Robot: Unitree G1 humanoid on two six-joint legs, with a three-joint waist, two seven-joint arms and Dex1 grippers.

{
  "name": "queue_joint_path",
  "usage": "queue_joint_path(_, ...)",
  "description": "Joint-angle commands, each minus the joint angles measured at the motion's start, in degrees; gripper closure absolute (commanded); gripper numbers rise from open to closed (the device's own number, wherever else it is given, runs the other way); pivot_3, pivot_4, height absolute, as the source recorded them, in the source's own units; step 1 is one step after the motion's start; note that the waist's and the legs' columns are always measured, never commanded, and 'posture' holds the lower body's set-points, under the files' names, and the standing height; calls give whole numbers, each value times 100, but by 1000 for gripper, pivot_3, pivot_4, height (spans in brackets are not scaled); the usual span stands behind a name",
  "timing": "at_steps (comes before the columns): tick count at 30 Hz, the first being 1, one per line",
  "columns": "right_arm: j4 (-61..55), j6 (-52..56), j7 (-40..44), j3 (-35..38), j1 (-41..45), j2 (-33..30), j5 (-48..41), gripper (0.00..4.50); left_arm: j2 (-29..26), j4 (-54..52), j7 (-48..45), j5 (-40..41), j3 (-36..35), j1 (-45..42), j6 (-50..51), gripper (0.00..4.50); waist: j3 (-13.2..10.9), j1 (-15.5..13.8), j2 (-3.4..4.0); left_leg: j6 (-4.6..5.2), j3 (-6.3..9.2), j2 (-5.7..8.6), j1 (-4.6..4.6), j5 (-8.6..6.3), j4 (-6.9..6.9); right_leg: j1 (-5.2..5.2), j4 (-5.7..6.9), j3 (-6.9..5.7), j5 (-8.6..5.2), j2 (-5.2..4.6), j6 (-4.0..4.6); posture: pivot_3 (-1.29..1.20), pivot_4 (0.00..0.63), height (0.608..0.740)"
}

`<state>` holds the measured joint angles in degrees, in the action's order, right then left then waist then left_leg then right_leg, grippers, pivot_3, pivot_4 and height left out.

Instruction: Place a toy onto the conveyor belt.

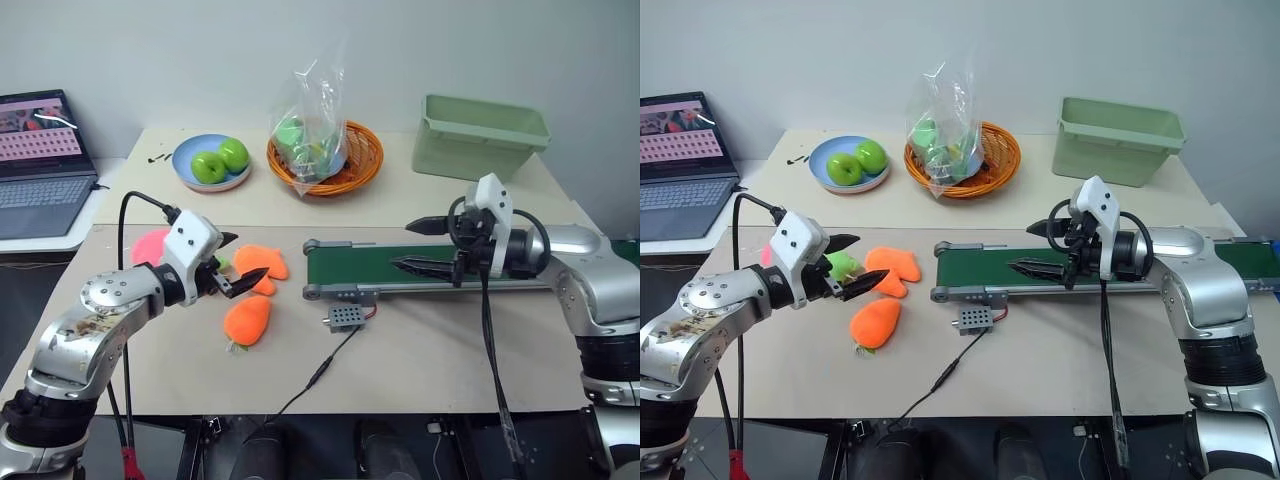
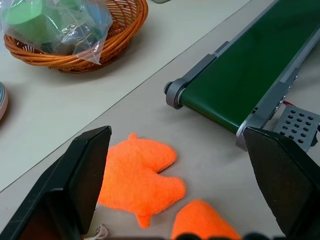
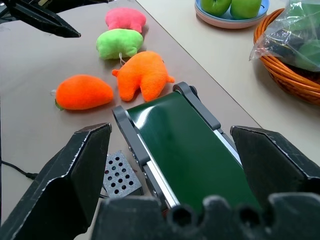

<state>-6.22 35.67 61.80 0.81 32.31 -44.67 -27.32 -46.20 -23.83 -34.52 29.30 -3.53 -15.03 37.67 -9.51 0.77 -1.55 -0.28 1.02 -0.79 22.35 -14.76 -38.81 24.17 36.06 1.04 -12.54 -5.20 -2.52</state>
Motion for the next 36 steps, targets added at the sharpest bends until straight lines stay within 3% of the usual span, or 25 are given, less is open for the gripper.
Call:
queue_joint_path(1,-100,-10,-10,181,71,-77,-78,0,291,-35,225,550,-660,-283,202,16,0,0,0,0,0,0,0,0,0,0,0,0,0,0,0,0,150,740)
queue_joint_path(5,91,-85,52,84,226,-39,-17,0,1242,473,1591,2700,-2565,-884,841,16,-7,-6,-12,0,15,-3,5,0,-16,-1,7,-13,1,0,-1,0,150,740)
queue_joint_path(10,247,-151,129,4,355,-11,34,0,1769,1415,2788,4084,-4069,-447,1080,16,-2,66,-4,2,17,1,-5,-1,-10,-3,5,1,1,-2,-1,0,150,740)
queue_joint_path(14,319,-179,178,-29,424,0,65,0,2186,1995,3432,4678,-4665,65,900,16,-9,59,-23,2,23,0,-7,-1,-10,-2,9,4,1,-1,-1,0,150,740)
queue_joint_path(22,268,-110,261,-23,470,-35,64,0,2375,3122,3181,4295,-4707,581,355,16,-8,-83,-24,-1,14,6,-4,0,-12,-7,4,-9,2,-6,1,0,150,740)
queue_joint_path(27,199,-64,233,17,459,-59,51,0,2430,3515,3077,4132,-4475,279,163,16,-8,-97,-24,-3,14,6,-4,1,-12,-10,4,-12,2,-5,1,0,150,740)
queue_joint_path(36,-38,63,105,157,322,-148,-13,0,2189,5392,2961,3855,-4381,-852,71,16,-8,-56,-25,-3,14,7,-2,1,-12,-8,4,-11,2,-5,0,0,150,740)
